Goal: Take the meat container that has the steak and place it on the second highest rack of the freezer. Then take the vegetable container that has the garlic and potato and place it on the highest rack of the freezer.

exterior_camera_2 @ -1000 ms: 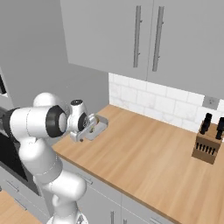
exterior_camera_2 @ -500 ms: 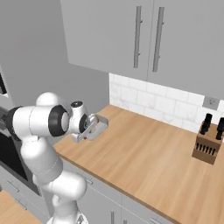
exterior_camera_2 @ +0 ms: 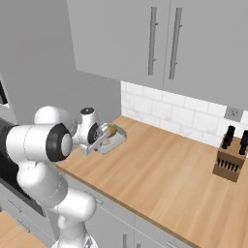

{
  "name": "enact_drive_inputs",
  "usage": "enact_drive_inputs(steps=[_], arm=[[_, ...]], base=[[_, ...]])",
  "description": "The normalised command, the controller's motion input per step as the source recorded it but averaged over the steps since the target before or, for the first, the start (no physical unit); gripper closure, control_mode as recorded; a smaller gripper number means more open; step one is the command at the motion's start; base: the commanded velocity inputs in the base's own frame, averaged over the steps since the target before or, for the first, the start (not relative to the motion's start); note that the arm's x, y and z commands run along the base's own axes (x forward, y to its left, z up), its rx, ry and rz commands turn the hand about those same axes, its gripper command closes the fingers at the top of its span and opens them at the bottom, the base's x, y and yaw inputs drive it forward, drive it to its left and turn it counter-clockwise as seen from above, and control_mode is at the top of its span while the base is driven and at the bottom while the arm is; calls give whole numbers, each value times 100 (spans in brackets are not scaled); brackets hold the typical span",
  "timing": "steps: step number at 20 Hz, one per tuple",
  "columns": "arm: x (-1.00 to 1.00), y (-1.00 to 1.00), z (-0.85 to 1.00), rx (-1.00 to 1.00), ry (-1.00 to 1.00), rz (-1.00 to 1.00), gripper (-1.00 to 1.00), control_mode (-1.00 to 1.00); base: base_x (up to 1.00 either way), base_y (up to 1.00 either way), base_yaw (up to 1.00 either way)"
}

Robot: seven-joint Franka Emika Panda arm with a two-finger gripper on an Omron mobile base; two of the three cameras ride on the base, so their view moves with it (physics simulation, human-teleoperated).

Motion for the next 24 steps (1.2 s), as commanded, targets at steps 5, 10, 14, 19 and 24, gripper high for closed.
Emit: enact_drive_inputs(steps=[5, 10, 14, 19, 24], arm=[[-80, -14, 100, 0, -1, 9, 100, -100], [-100, -1, 88, -2, -2, 36, 100, -100], [-100, 0, 45, -4, -3, 55, 100, -100], [-100, -11, 32, 0, -17, 45, 100, -100], [-93, -21, 20, 0, -15, 19, 100, -100]], base=[[0, 0, 0], [0, 0, 0], [0, 0, 0], [0, 0, 0], [0, 0, 0]])
